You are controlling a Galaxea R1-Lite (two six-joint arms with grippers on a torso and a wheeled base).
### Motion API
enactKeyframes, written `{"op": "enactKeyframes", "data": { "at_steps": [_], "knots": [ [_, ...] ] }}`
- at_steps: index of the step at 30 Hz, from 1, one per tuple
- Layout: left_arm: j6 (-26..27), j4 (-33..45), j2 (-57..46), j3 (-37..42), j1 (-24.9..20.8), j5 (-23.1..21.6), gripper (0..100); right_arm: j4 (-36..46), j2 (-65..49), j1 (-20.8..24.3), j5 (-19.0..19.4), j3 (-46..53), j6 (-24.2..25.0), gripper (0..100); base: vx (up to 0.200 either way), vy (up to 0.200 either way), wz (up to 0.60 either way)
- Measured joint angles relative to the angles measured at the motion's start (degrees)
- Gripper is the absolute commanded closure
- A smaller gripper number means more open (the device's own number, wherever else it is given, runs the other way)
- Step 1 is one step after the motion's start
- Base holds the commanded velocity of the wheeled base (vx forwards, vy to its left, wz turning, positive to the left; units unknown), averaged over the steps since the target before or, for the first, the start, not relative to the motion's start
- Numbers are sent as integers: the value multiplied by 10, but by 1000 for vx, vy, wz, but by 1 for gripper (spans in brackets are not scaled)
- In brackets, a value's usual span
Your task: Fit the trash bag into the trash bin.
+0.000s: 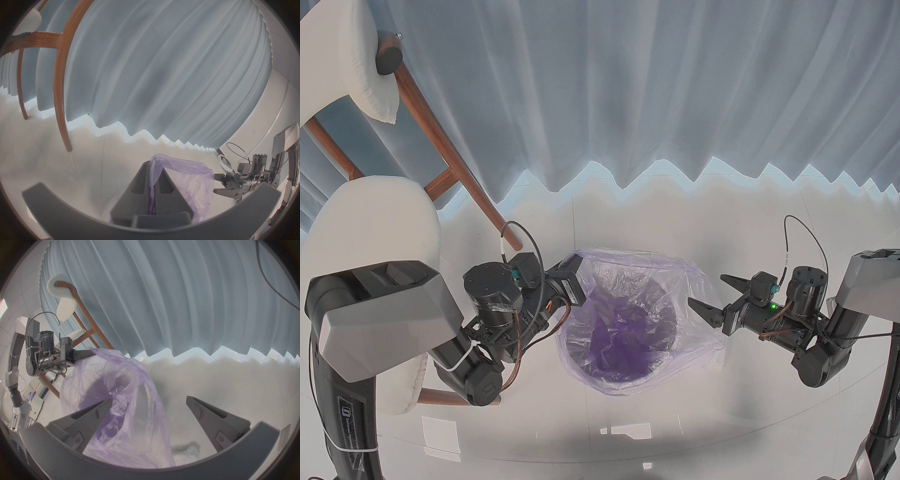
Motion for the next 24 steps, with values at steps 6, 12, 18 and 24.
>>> {"op": "enactKeyframes", "data": {
  "at_steps": [6, 12, 18, 24],
  "knots": [
    [0, 0, 0, -1, 2, 0, 100, 3, 12, -2, 0, -41, 25, 0, 0, 0, 0],
    [0, 0, 0, -5, 7, 0, 100, 4, 15, 0, 4, -71, 63, 100, 0, 0, 0],
    [-1, 1, 0, -9, 12, -1, 100, 4, 17, 6, 5, -89, 114, 100, 0, 0, 0],
    [-5, 1, 3, -8, 17, -10, 100, 4, 25, 12, 5, -105, 158, 100, 0, 0, 0]
  ]
}}
